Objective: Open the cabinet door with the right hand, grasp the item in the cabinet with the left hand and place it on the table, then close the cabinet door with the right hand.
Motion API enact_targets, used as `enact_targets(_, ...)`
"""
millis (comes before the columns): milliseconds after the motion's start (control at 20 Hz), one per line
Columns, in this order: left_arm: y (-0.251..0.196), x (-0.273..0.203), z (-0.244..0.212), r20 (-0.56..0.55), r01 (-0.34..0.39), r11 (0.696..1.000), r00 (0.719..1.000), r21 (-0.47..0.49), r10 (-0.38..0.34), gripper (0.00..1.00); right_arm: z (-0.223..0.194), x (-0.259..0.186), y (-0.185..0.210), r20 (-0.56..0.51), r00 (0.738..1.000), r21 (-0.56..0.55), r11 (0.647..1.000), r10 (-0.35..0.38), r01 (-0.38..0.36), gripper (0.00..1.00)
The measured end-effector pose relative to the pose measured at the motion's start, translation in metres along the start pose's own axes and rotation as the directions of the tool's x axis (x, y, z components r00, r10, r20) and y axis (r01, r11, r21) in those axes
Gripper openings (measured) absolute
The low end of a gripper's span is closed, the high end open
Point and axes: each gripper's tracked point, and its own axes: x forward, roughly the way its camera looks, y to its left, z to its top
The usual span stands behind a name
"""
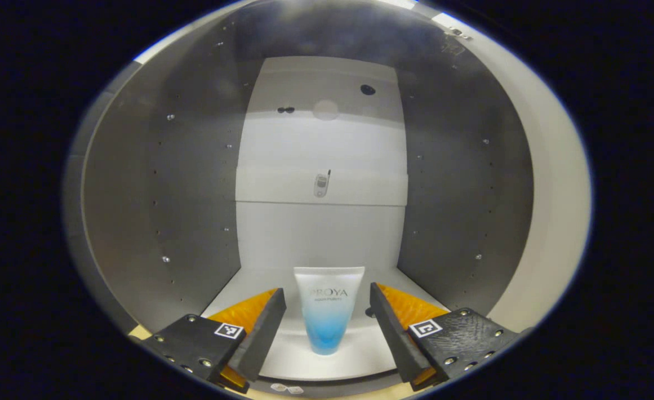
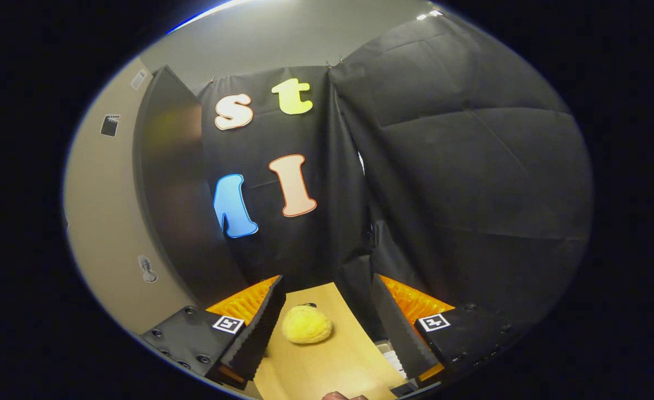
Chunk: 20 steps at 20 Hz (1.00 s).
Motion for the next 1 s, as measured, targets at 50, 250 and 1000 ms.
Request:
enact_targets(50, 0.002, 0.003, 0.000, 0.002, -0.011, 1.000, 1.000, -0.009, 0.011, 0.83, 0.001, 0.003, -0.003, 0.000, 1.000, -0.012, 1.000, -0.012, 0.012, 0.98)
enact_targets(250, 0.004, 0.009, -0.002, -0.008, -0.011, 1.000, 1.000, 0.003, 0.011, 0.61, 0.006, 0.012, -0.014, 0.008, 0.999, 0.021, 0.999, -0.047, 0.047, 0.98)
enact_targets(1000, -0.004, -0.017, 0.018, 0.035, 0.059, 0.998, 0.998, 0.007, -0.059, 0.52, 0.001, 0.010, -0.014, -0.003, 1.000, 0.066, 0.997, -0.025, 0.025, 0.98)
